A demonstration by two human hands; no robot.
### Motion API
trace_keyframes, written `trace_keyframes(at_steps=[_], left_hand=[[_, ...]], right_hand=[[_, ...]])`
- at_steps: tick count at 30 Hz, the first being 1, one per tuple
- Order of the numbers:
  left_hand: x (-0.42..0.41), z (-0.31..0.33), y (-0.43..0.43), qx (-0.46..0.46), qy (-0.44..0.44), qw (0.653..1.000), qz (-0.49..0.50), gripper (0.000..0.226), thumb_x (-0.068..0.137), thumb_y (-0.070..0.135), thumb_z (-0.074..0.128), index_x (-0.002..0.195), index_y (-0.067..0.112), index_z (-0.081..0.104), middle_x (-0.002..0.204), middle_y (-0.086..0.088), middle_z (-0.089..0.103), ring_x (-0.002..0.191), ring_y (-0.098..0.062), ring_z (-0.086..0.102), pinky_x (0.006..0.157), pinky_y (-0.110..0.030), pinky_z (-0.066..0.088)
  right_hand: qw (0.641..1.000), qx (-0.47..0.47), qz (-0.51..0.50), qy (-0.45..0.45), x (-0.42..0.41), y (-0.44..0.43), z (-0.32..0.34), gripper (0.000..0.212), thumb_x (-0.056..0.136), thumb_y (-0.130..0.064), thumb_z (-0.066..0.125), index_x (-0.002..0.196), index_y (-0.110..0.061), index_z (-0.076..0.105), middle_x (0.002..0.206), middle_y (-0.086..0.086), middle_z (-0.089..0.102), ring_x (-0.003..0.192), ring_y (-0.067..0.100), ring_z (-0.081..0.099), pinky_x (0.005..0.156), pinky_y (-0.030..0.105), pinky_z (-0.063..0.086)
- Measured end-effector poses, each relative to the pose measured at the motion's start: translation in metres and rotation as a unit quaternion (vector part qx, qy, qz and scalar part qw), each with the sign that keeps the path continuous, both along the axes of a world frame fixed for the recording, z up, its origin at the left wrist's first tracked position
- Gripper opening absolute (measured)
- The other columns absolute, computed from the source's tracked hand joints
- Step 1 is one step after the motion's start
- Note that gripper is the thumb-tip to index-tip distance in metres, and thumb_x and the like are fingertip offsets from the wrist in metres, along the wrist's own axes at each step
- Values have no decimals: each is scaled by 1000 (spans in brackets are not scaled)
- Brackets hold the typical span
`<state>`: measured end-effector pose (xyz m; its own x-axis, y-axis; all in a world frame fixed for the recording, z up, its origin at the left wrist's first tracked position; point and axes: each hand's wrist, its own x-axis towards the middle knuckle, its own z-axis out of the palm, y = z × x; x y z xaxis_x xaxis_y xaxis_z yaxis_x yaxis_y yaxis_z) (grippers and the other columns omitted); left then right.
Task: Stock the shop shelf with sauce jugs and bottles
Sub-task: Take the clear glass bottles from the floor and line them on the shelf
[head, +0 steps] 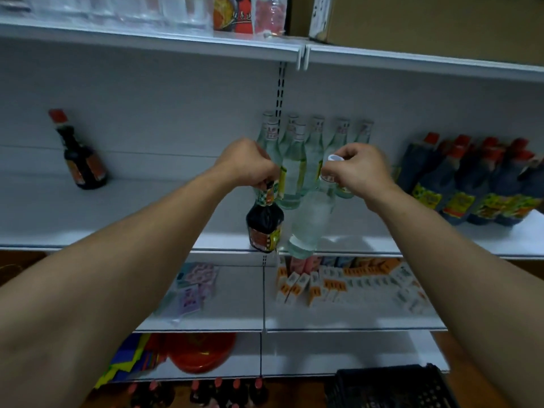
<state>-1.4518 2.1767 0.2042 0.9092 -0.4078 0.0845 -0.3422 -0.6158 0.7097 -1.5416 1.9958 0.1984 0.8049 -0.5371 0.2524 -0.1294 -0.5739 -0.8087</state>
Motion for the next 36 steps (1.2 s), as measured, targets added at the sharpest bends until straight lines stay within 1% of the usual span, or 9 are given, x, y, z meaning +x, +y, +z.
trace_keyframes(at_steps=[6,11,16,18,21,24,27,32,36], left_hand=[[21,-8,-26,14,-12,1000,10,15,72,23,71,77,10,76,68,-5,73,66,-18,72,72,-37,61],[35,-17,-44,22,-3,1000,16,16,66,24,68,73,11,74,72,-6,73,72,-21,71,73,-41,60],[33,-37,-56,-13,-23,999,33,21,77,24,67,98,22,66,95,4,64,89,-18,61,83,-32,54],[28,-53,-58,-69,-32,996,37,26,80,20,66,104,27,61,94,7,58,89,-16,58,79,-27,48],[25,-84,-55,-139,3,990,20,40,80,19,72,115,27,56,105,5,59,96,-16,57,82,-25,43],[24,-117,-53,-145,44,988,7,43,81,19,73,118,27,53,111,4,61,103,-19,59,85,-25,43],[26,-134,-55,-179,60,981,49,39,83,25,72,119,22,57,108,5,63,102,-18,61,81,-24,43],[30,-139,-60,-207,54,975,63,42,81,29,74,119,24,58,104,10,64,95,-11,61,72,-15,45],[30,-145,-64,-247,67,964,73,32,80,28,75,109,30,60,99,13,67,93,-9,64,76,-19,50]], right_hand=[[1000,-20,10,21,35,-32,-8,16,61,-22,74,76,-16,70,68,-2,64,66,17,62,56,32,50],[1000,-4,14,-6,54,-54,-15,10,71,-21,71,80,-19,67,83,1,66,80,20,62,69,34,52],[996,37,65,40,70,-65,-40,18,78,-35,62,87,-23,52,80,1,59,67,19,52,60,29,41],[993,36,88,69,72,-65,-51,23,82,-38,62,102,-28,56,99,0,66,78,20,58,68,30,45],[988,0,105,114,67,-67,-65,50,83,-52,63,128,-29,53,123,-6,62,103,18,59,82,27,46],[985,11,105,139,61,-74,-81,61,74,-73,59,119,-32,54,107,-9,69,84,15,68,67,25,48],[986,32,88,139,65,-79,-84,59,74,-76,56,112,-31,52,90,-12,68,58,10,69,53,24,47],[988,71,60,121,79,-88,-87,64,77,-73,55,123,-29,48,111,-2,66,66,14,69,54,22,50],[990,53,41,121,91,-95,-92,70,77,-76,52,126,-26,49,113,-2,64,65,15,70,70,29,53]])
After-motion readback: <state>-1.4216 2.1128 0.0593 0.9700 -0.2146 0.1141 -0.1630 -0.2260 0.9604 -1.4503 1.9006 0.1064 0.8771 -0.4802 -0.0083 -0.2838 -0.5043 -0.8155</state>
